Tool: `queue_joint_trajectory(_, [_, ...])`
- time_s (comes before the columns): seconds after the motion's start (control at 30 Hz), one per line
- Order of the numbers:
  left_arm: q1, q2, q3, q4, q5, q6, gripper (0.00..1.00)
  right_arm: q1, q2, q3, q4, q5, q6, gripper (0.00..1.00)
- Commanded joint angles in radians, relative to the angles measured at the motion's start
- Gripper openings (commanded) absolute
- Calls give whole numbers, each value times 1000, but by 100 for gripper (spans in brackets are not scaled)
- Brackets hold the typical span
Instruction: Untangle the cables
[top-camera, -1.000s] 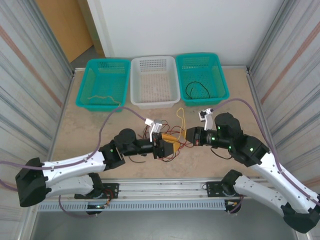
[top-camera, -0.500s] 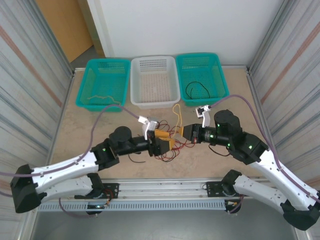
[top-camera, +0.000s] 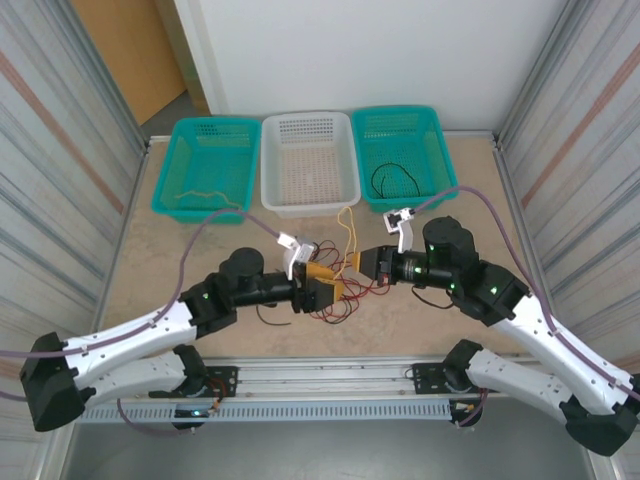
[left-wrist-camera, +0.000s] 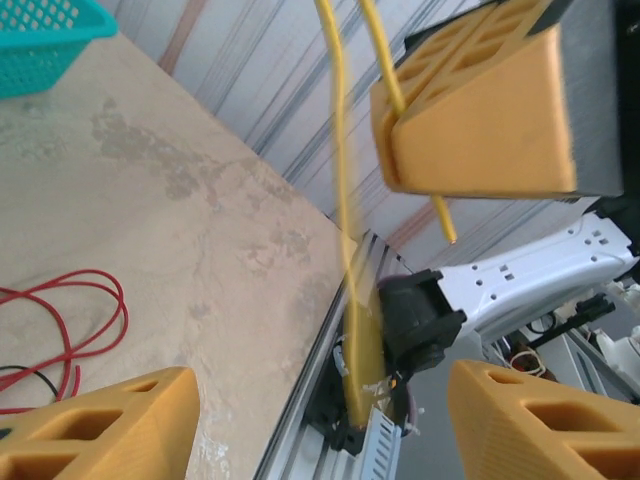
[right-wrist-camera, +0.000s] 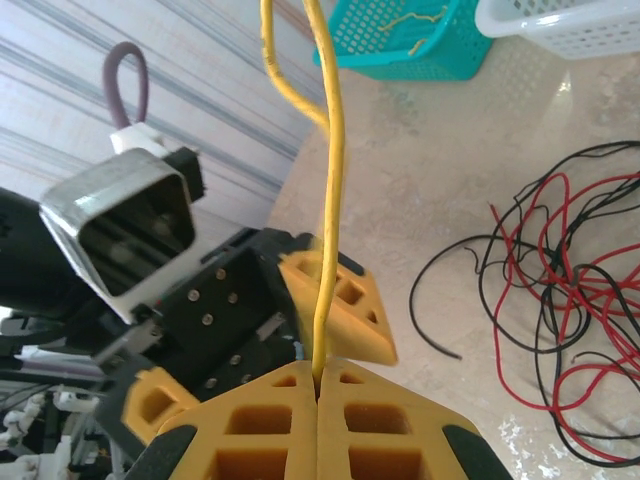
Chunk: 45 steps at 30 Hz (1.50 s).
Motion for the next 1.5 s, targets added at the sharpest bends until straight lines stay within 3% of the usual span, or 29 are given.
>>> queue_joint_trajectory(0.0, [0, 7, 34, 41, 24, 14, 59, 10, 8, -2, 39, -17, -5, 0])
queue_joint_trajectory(0.37, [2, -25, 38, -55, -38, 48, 0, 5, 7, -21, 9, 14, -34, 0])
queue_joint_trajectory(0.5, [13, -103, 42, -243, -137, 63, 0, -76, -28, -18, -59, 16, -63, 0])
queue_joint_trajectory(0.63, [52, -233, -1, -411, -212, 47, 0, -272, -75, -48, -69, -106, -56, 0])
queue_joint_trajectory(0.73, [105, -336, -8, -557, -291, 12, 0, -363, -76, -53, -70, -188, -58, 0])
queue_joint_trajectory(0.87, [212, -426, -19, -582, -208, 8, 0, -366, -60, -41, -86, -187, -76, 0])
queue_joint_trajectory(1.0, [267, -417, 38, -648, -177, 62, 0, -368, -41, -29, -126, -138, -91, 0])
queue_joint_trajectory(1.03, [273, -409, 52, -666, -184, 73, 0, -371, -38, -28, -133, -130, -92, 7])
queue_joint_trajectory(1.07, [278, -402, 61, -674, -186, 77, 0, -372, -36, -23, -142, -117, -91, 21])
queue_joint_trajectory(1.1, [282, -390, 71, -680, -192, 81, 0, -369, -32, -13, -169, -81, -92, 45])
queue_joint_trajectory(1.13, [284, -376, 82, -689, -208, 81, 0, -363, -29, -8, -183, -46, -95, 62])
queue_joint_trajectory(1.17, [284, -364, 92, -694, -229, 81, 0, -359, -28, -4, -193, -17, -98, 69])
queue_joint_trajectory(1.33, [333, -246, 224, -755, -461, 89, 0, -354, -43, 17, -256, 137, -93, 83])
queue_joint_trajectory(1.4, [430, -169, 295, -743, -476, 82, 0, -351, -48, -7, -226, 123, -67, 83])
queue_joint_trajectory(1.47, [551, -88, 354, -701, -418, 63, 0, -332, -41, -33, -196, 102, -37, 81])
